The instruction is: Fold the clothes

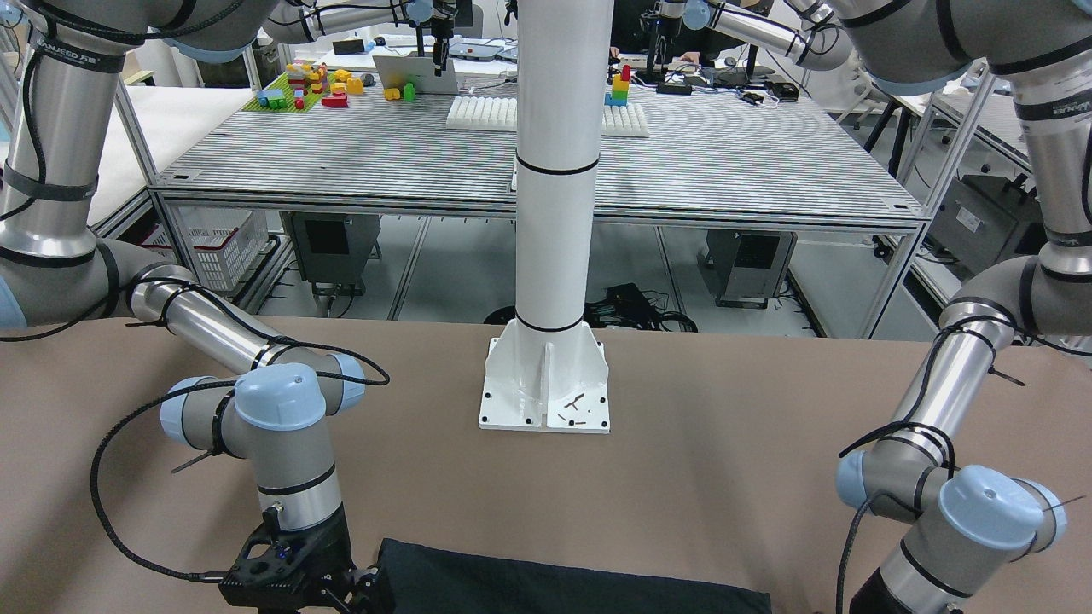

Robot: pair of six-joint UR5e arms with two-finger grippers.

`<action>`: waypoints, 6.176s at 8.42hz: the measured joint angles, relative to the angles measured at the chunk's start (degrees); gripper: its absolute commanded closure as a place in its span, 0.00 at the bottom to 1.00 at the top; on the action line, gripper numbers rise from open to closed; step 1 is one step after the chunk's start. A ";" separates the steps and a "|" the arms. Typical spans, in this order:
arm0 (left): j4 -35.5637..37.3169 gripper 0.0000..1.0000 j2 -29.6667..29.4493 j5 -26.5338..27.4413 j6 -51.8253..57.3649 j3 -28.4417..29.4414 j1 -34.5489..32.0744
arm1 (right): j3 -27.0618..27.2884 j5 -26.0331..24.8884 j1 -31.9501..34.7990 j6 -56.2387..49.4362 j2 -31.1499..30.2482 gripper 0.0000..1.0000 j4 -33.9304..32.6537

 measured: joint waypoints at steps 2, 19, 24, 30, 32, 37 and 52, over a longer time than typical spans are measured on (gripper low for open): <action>-2.43 0.08 1.24 0.33 -1.64 0.00 3.34 | 0.01 -0.13 -0.20 0.01 -0.05 0.06 0.10; -3.46 1.00 -18.40 1.71 9.13 23.11 -9.05 | -0.68 -0.23 -1.17 0.04 0.03 0.06 1.58; 5.13 0.06 -45.33 16.26 17.53 47.48 -7.67 | -0.73 -0.24 -1.43 0.13 0.06 0.06 2.01; 5.24 0.05 -41.47 16.84 32.35 45.88 -14.67 | -1.56 -3.90 -2.14 0.49 0.63 0.08 1.98; 5.34 0.05 -39.47 16.67 34.86 43.60 -16.45 | -3.64 -4.66 -2.27 4.41 2.40 0.11 2.04; 5.46 0.05 -35.28 15.36 31.52 36.52 -16.16 | -20.11 -7.02 -3.82 32.99 9.86 0.13 15.21; 5.42 0.05 -34.45 14.52 30.80 36.21 -15.75 | -19.10 -15.23 -10.20 35.61 9.42 1.00 18.24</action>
